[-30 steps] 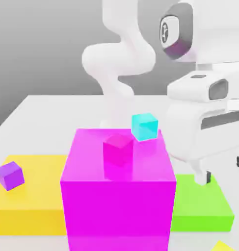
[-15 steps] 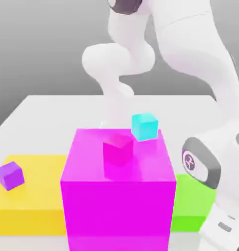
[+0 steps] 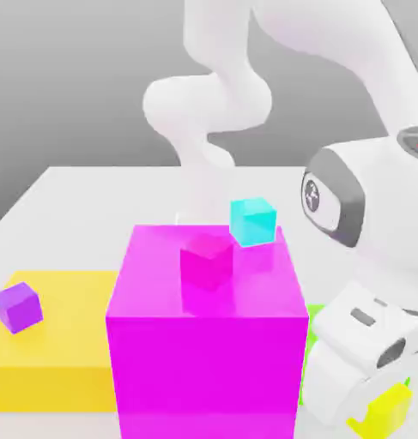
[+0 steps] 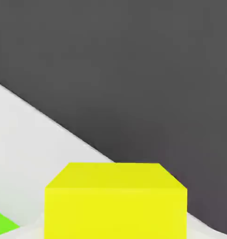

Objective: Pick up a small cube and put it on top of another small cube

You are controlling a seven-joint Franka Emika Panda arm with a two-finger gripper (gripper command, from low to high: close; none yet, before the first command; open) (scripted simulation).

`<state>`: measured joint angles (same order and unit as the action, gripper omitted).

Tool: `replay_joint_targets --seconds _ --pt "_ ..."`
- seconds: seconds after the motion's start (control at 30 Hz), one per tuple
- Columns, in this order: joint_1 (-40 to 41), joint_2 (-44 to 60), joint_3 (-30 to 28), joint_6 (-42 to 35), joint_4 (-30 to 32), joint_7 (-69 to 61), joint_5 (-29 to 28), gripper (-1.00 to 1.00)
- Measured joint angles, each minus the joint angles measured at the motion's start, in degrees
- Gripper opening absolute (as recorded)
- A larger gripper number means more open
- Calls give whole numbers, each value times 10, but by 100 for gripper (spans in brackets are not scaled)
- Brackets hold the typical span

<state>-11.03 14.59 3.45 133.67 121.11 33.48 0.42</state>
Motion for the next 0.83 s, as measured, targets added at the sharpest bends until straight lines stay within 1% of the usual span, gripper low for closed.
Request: replay_joint_targets --seconds 0.13,0.2,0.33,0.53,0.6,0.7,0.73,0.83 --pt "27 -83 -26 -75 16 49 28 -100" --pt "43 -125 -33 -100 32 77 34 -100" --pt "67 -208 -37 -135 73 139 33 -100" --pt "102 -332 -38 -182 138 244 16 -100" --pt "113 -360 -33 -175 166 274 5 -100" --pt "117 -346 -30 -114 212 283 2 -100" --pt "118 -339 -29 -94 224 284 2 100" --pt "118 -339 -29 -94 224 284 2 100"
